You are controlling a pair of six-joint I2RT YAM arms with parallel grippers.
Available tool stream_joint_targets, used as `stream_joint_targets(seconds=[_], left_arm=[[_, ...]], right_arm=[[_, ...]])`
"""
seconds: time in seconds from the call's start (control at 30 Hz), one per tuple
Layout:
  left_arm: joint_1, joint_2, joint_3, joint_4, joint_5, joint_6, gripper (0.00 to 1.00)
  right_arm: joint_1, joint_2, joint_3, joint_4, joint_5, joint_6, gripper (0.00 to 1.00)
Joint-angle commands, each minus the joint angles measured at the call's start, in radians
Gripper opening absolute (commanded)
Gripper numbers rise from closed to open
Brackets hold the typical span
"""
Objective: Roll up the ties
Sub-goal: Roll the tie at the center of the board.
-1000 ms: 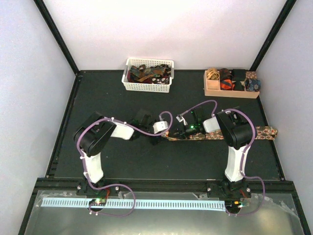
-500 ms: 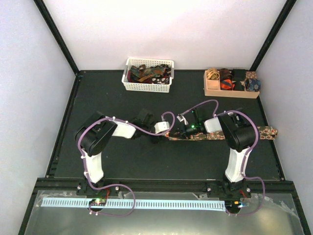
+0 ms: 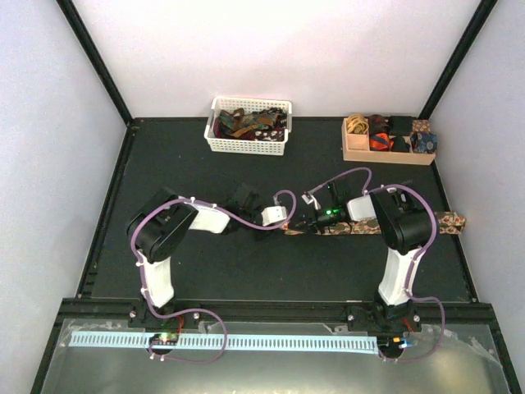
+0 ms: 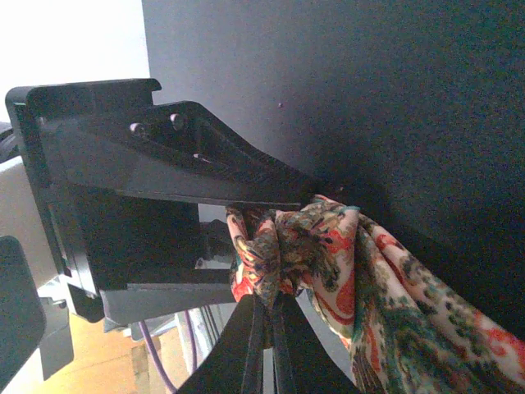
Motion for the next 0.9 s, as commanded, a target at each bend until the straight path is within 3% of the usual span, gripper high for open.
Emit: stream_joint_targets(seconds=[0.0,0.27,0.33,0.43,0.53,0.87], left_arm=[[-0.001,-0.011,0.009,-0.082,-0.023,0.022,0.35],[-0.001,-0.001,0.022,-0.097,-0.028,0.021,0.35],[0.004,-0.015,0.008,-0.068,-0.027,-0.003,0.42],[0.022,-0.049,-0.035,0.020,0.032,-0.036,0.61],[0.023,-0.060,-0.070,0.108,0.059,-0.072,0.69],[0.020,0.045,-0.071,0.260,0.120,-0.118,0.65]], right_arm=[[-0.037,-0.017,0.002,-0.082,-0.017,-0.068,0.01],[-0.064,-0.011,0.024,-0.199,0.014,-0.171,0.01],[-0.064,0.009,0.022,-0.206,0.032,-0.193,0.01],[-0.065,0.061,0.037,-0.231,0.047,-0.217,0.01],[-0.067,0.085,0.048,-0.246,0.071,-0.230,0.01],[-0.087,0.093,0.053,-0.285,0.130,-0.246,0.01]])
